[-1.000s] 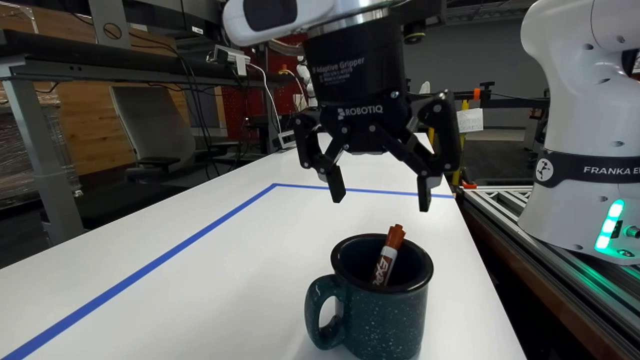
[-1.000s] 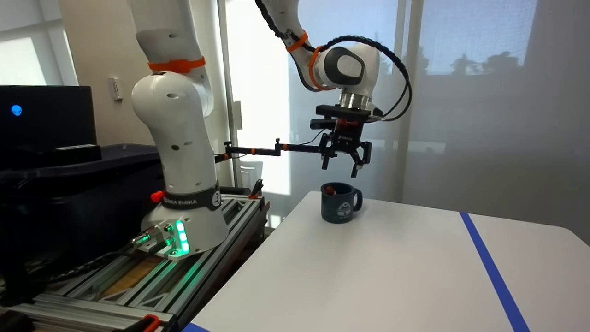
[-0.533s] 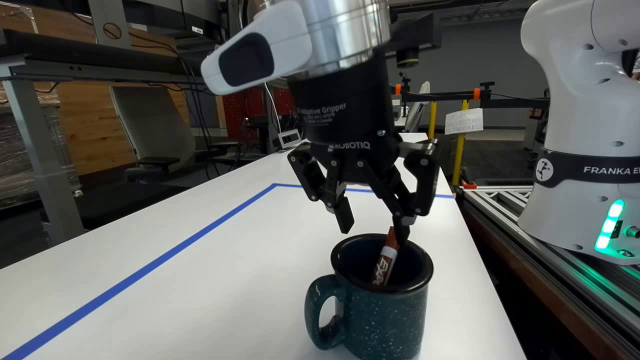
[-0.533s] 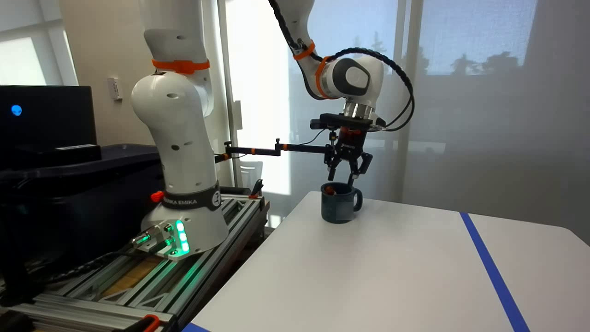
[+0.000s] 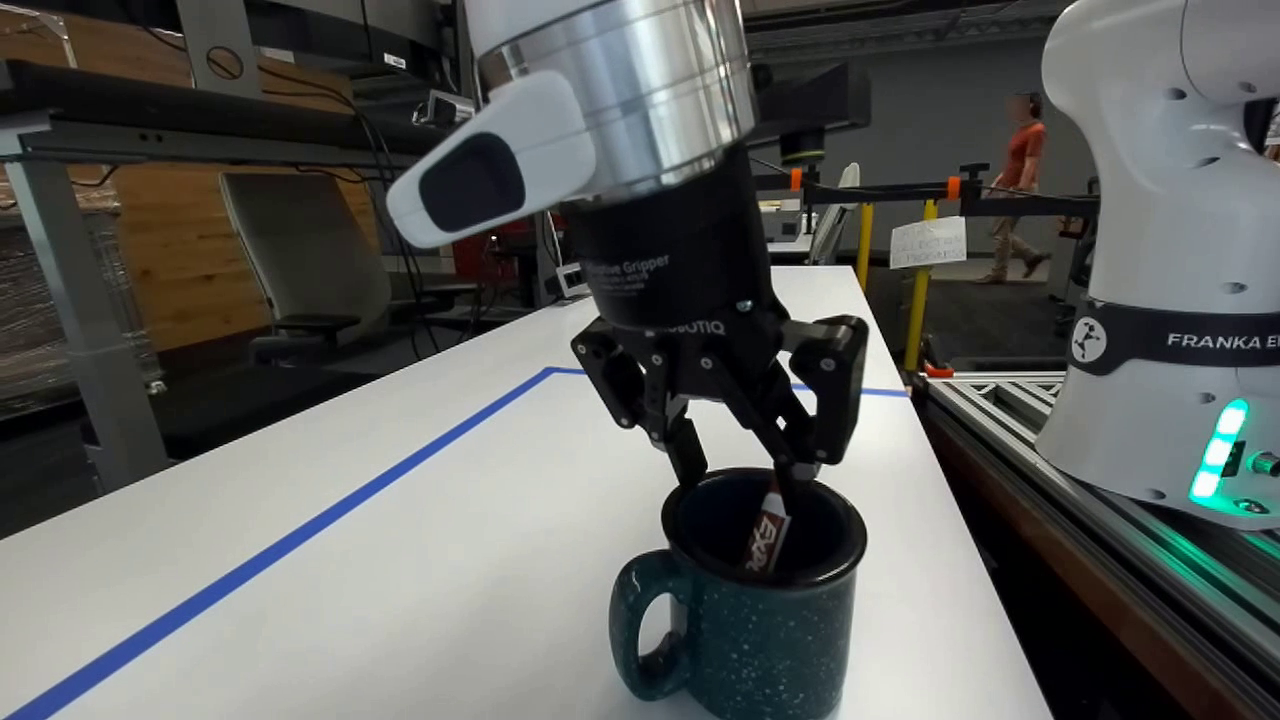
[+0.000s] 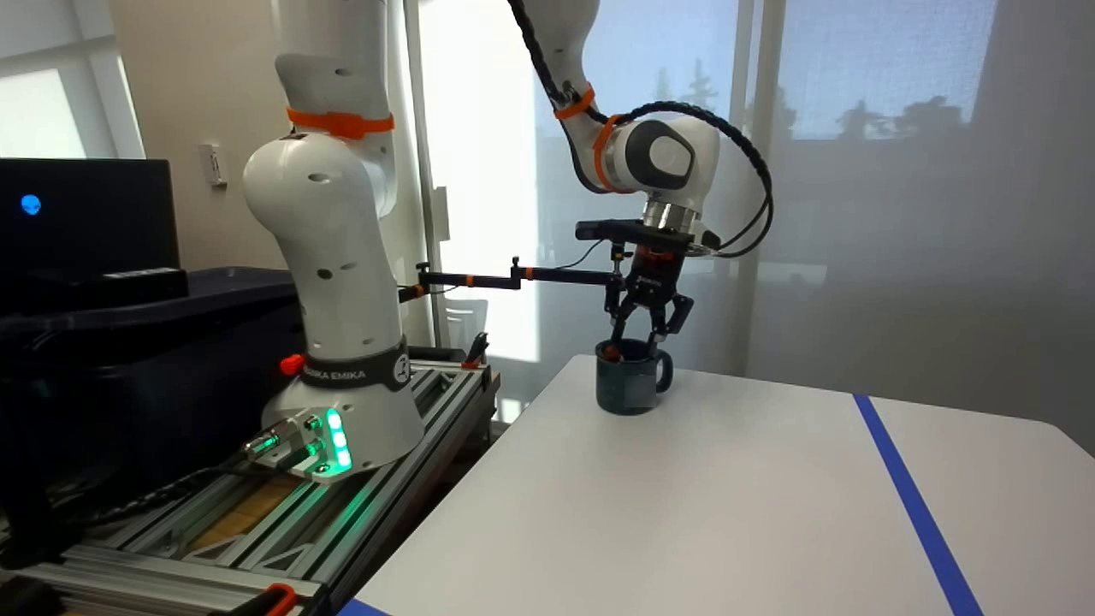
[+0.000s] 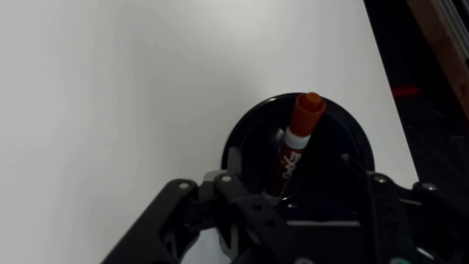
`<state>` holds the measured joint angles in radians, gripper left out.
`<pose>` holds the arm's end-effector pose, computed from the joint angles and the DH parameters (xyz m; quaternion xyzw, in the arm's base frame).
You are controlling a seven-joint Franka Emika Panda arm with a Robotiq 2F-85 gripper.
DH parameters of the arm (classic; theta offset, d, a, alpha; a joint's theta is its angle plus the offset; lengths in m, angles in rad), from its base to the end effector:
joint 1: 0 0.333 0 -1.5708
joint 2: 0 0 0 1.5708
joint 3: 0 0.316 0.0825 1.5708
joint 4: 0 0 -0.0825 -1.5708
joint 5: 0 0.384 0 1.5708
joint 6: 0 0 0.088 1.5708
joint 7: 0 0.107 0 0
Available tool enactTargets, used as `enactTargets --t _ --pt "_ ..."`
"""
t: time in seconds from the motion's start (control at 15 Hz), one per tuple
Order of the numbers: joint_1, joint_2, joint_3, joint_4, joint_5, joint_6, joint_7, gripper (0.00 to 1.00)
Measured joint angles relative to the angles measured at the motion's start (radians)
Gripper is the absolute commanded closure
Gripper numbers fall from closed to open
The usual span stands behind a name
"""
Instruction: Remove the marker from the cup
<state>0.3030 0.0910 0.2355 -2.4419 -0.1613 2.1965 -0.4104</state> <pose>0.3854 0.2254 0.2436 0.8480 0.5015 -0.1618 0.0565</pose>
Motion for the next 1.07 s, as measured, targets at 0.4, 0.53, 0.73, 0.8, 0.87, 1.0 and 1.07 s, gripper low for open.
enactTargets --t 0.4,0.53,0.73,0.8,0.87,1.0,1.07 --pt "-0.010 0.009 0.000 0.010 0.000 0.000 0.011 0.42" --pt "-0.010 0.010 0.001 0.011 0.000 0.000 0.012 0.40" --pt "-0.010 0.010 0.012 0.011 0.005 0.000 0.014 0.40" --pt "-0.010 0.009 0.020 0.011 0.011 -0.001 0.016 0.40" --pt "-0.009 0.009 0.030 0.011 0.020 -0.004 0.018 0.38" --pt "-0.006 0.009 0.053 0.009 0.046 -0.019 0.028 0.32" --pt "-0.004 0.008 0.063 0.008 0.057 -0.032 0.037 0.31"
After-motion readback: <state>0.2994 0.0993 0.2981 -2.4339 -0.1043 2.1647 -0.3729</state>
